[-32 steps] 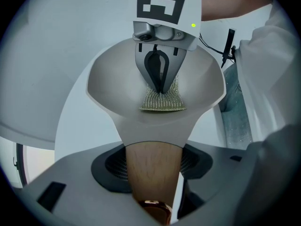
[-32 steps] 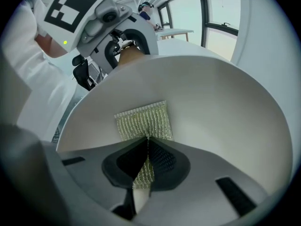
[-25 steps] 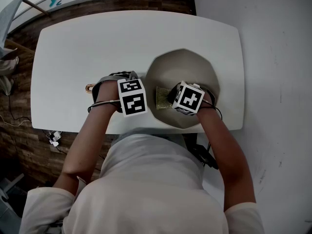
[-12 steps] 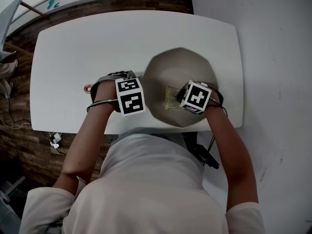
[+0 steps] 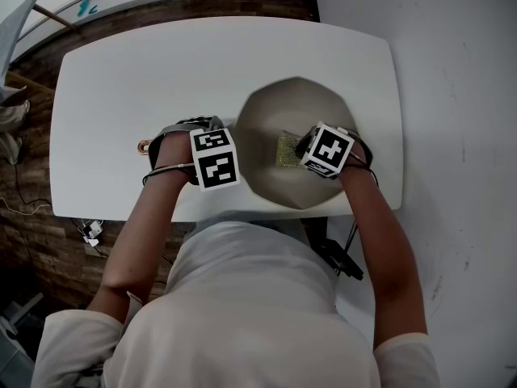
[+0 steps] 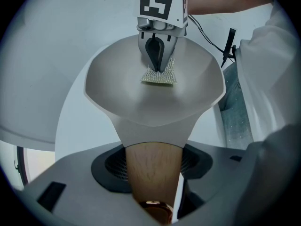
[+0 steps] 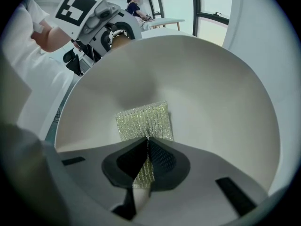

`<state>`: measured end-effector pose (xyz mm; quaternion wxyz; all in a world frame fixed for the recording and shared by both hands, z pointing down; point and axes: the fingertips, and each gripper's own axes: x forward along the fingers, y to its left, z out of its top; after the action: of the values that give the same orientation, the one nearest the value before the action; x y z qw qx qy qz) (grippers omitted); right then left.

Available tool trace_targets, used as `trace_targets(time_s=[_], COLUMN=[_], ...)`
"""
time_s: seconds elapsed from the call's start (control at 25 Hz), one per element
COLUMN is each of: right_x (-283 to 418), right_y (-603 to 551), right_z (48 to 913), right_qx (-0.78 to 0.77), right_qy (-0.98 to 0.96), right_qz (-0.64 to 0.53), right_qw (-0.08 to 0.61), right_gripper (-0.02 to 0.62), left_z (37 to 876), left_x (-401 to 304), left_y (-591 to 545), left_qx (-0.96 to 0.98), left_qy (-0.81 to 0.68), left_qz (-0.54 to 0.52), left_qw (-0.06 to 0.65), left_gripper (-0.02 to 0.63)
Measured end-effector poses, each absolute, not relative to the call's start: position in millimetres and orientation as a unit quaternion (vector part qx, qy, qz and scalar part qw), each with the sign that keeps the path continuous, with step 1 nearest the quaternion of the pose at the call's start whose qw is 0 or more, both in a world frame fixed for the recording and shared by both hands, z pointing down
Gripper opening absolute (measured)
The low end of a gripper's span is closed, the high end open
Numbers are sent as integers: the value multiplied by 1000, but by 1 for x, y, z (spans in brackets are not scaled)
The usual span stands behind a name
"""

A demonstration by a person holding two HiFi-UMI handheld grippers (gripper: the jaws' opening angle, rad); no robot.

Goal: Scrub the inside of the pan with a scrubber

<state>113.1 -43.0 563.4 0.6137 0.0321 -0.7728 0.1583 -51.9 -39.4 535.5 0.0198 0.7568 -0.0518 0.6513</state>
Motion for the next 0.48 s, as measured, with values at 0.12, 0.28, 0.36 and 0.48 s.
trace_targets(time_s=[0.12, 0.28, 0.36, 0.48], right_x=[113, 110, 108, 106], right_y=[-49, -56, -59, -61], right_z=[564, 563, 563, 564], right_qx=[41, 50, 54, 56], right_qy=[-773, -774, -774, -775], right_qz=[156, 155, 155, 151], right_qw=[614, 612, 611, 611], right_gripper=[26, 26, 26, 26], left_z=[536, 536, 536, 536], left_x=[-51, -51, -52, -52], left_y=[-39, -39, -39, -39], left_qx=[755, 752, 751, 749], left_qy=[-51, -50, -49, -49], left_qz=[654, 657, 658, 660], left_qw=[19, 18, 18, 18], left_gripper=[269, 268, 269, 269])
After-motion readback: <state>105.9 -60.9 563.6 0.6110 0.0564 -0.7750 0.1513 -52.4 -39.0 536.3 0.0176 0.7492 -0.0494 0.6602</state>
